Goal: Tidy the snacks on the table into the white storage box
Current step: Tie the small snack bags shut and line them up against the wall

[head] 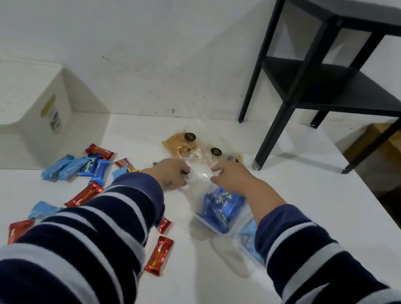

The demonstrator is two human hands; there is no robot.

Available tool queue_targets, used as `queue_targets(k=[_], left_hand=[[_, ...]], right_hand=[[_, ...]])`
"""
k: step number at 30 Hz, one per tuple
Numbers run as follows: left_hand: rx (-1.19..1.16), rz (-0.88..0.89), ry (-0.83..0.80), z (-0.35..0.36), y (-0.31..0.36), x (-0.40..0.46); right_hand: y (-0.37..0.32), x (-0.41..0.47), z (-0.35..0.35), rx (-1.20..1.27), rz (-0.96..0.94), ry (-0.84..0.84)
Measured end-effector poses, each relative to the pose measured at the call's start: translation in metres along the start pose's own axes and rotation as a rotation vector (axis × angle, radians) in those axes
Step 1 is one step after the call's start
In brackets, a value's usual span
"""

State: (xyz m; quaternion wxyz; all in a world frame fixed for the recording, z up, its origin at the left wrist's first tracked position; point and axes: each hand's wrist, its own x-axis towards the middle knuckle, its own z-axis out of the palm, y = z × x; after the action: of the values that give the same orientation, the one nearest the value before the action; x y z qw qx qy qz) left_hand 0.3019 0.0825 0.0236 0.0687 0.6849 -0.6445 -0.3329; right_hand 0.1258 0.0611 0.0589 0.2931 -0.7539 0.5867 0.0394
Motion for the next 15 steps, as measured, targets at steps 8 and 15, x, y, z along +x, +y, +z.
queue_targets(k=[8, 15], left_hand=[[0.075, -0.034, 0.080, 0.015, -0.038, 0.052], [0.181, -0.086, 0.226, 0.041, -0.058, 0.049]], right_hand=[[0.016, 0.094, 0.007, -0.070, 0.092, 0.015], [0.017, 0.125, 0.013, -0.052, 0.107, -0.020]])
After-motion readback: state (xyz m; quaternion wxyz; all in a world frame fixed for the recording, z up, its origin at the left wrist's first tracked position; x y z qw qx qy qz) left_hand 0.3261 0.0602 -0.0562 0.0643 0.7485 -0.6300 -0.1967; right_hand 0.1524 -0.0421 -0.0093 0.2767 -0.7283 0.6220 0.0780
